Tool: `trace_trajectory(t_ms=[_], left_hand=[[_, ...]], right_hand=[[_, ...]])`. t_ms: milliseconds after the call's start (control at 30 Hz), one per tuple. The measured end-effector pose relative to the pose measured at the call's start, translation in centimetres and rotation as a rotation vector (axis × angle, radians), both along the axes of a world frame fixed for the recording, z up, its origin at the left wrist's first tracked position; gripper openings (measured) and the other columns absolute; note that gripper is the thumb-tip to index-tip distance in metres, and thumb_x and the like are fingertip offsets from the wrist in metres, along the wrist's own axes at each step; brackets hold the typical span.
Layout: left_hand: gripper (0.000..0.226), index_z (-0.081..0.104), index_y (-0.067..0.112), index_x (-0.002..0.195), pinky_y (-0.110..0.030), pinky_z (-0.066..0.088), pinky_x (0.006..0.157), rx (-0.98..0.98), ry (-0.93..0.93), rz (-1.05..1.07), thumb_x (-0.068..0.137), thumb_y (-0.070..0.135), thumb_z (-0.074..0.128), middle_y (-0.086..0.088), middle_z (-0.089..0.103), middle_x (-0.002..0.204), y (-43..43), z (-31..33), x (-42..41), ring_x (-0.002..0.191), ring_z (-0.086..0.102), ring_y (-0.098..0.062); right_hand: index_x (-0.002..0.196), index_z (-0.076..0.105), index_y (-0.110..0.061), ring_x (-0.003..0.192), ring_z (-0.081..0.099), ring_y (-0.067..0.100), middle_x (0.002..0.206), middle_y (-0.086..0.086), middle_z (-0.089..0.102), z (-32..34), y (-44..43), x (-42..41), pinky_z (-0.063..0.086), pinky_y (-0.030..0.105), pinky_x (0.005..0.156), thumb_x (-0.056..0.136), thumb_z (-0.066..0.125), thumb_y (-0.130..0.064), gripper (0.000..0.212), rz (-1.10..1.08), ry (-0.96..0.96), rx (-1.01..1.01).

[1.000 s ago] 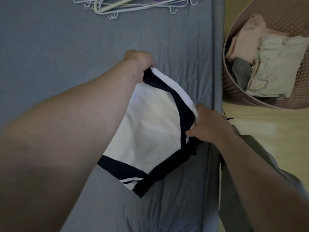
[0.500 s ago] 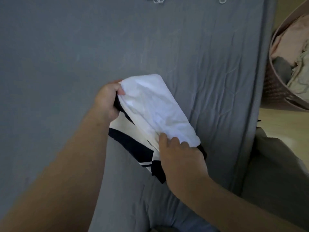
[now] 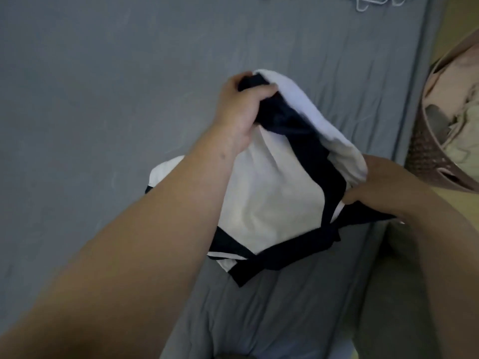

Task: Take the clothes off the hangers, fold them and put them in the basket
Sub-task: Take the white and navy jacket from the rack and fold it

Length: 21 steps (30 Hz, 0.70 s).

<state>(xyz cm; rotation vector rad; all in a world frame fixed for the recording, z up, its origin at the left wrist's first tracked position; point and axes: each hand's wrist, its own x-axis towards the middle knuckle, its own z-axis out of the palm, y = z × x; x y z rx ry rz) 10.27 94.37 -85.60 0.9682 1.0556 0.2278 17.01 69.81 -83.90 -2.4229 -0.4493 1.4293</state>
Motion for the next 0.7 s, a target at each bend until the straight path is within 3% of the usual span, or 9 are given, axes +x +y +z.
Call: trace_trajectory(t_ms=[100,133,200,233,300,400,467,600,700], left_hand=[[0.063,0.051,0.004,0.132,-0.035,0.057,0.083,0.112,0.022,-0.212,0.080,0.030,0.076,-0.005,0.066,0.109,-2.9,-0.8,4.0,0.098,0.068,-0.020],[0.066,0.048,0.010,0.137,-0.030,0.052,0.092,0.320,0.117,-0.311,0.081,0.033,0.074,-0.001,0.063,0.120,-4.0,-1.5,4.0,0.107,0.064,-0.015],[0.054,0.050,0.014,0.136,-0.024,0.040,0.103,0.926,0.291,-0.480,0.087,0.027,0.067,-0.001,0.053,0.136,-6.2,-2.8,1.4,0.123,0.052,-0.015],[0.045,0.053,0.013,0.132,-0.028,0.036,0.107,1.186,0.318,-0.521,0.088,0.022,0.063,-0.004,0.052,0.137,-7.5,-3.3,-0.9,0.126,0.049,-0.018],[0.033,0.062,0.011,0.120,-0.042,0.035,0.108,1.478,0.237,-0.626,0.088,0.017,0.061,-0.009,0.054,0.133,-11.2,-4.1,-5.2,0.125,0.049,-0.026],[0.024,0.065,0.013,0.111,-0.045,0.036,0.104,1.560,0.043,-0.847,0.089,0.022,0.062,-0.009,0.060,0.127,-16.0,-6.6,-10.8,0.120,0.055,-0.029],[0.025,0.062,0.015,0.112,-0.044,0.038,0.099,1.591,0.031,-0.971,0.092,0.030,0.060,-0.006,0.059,0.127,-17.8,-9.0,-13.0,0.118,0.056,-0.028],[0.047,0.052,0.014,0.129,-0.045,0.028,0.106,1.433,0.317,-1.340,0.097,0.048,0.044,-0.005,0.049,0.138,-18.8,-12.6,-13.4,0.127,0.047,-0.030],[0.058,0.041,0.016,0.134,-0.045,0.019,0.110,1.288,0.362,-1.422,0.094,0.057,0.039,-0.003,0.037,0.144,-18.5,-12.0,-12.5,0.134,0.035,-0.028]], right_hand=[[0.107,0.059,-0.020,0.079,0.056,0.010,0.100,0.001,0.064,-2.2,-2.5,1.6,0.044,0.028,0.061,0.070,0.080,-0.010,0.043,-0.201,-0.043,-0.025],[0.106,0.060,-0.018,0.078,0.055,0.007,0.099,0.000,0.063,-2.8,-3.1,1.8,0.044,0.026,0.060,0.072,0.078,-0.008,0.040,-0.258,-0.032,-0.015],[0.105,0.063,-0.013,0.076,0.054,0.007,0.095,0.000,0.063,-4.1,-3.8,2.2,0.045,0.025,0.061,0.076,0.075,-0.004,0.032,-0.304,-0.018,-0.010],[0.105,0.063,-0.010,0.078,0.056,0.011,0.096,0.002,0.063,-4.7,-3.8,2.2,0.047,0.027,0.065,0.077,0.074,-0.004,0.031,-0.292,-0.015,-0.008],[0.109,0.062,-0.009,0.088,0.059,0.020,0.102,0.006,0.064,-5.5,-3.9,2.3,0.051,0.032,0.077,0.076,0.074,-0.005,0.035,-0.277,-0.007,-0.001],[0.113,0.058,-0.016,0.096,0.060,0.023,0.105,0.004,0.063,-6.5,-4.3,2.4,0.052,0.032,0.082,0.070,0.077,-0.012,0.048,-0.301,0.036,0.016],[0.118,0.057,-0.021,0.096,0.060,0.019,0.107,0.000,0.063,-6.7,-4.6,2.5,0.050,0.029,0.077,0.069,0.080,-0.018,0.055,-0.312,0.058,0.042],[0.122,0.061,-0.027,0.100,0.060,0.012,0.110,-0.009,0.065,-7.0,-4.8,2.5,0.043,0.019,0.068,0.074,0.083,-0.038,0.054,-0.356,0.044,0.122],[0.122,0.060,-0.024,0.099,0.058,0.014,0.110,-0.006,0.063,-7.0,-5.0,2.1,0.040,0.020,0.063,0.075,0.083,-0.041,0.055,-0.361,-0.025,0.113]])
